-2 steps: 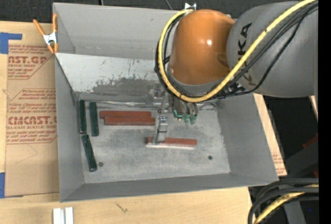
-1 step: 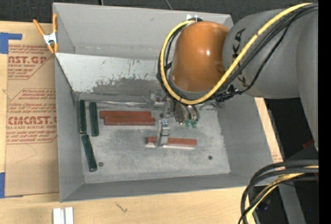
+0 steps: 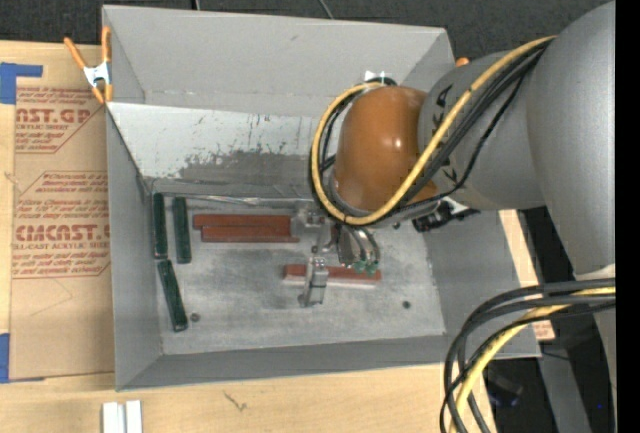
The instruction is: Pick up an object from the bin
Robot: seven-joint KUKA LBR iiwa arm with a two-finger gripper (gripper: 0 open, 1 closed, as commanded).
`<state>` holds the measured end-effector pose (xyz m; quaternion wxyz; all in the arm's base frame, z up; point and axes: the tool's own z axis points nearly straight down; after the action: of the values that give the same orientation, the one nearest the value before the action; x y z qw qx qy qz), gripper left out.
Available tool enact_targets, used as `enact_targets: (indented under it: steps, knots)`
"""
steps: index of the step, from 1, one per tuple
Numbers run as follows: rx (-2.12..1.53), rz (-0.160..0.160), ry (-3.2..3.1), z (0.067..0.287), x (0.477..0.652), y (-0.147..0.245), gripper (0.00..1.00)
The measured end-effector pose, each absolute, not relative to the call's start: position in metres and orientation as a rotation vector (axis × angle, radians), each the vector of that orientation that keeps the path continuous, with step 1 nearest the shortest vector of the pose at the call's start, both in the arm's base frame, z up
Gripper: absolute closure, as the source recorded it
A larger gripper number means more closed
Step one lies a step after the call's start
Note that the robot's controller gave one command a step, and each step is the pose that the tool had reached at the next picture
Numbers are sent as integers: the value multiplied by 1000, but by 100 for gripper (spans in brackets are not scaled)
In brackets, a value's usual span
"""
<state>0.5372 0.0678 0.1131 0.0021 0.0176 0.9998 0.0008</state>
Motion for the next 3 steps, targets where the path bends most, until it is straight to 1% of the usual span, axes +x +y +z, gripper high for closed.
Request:
enact_targets:
  steps: [1,2,3]
  knots:
    - [35,4,3125,75,565,43,100]
    - [35,5,3125,75,565,43,100]
    - [35,2,3138,221,568,45,100]
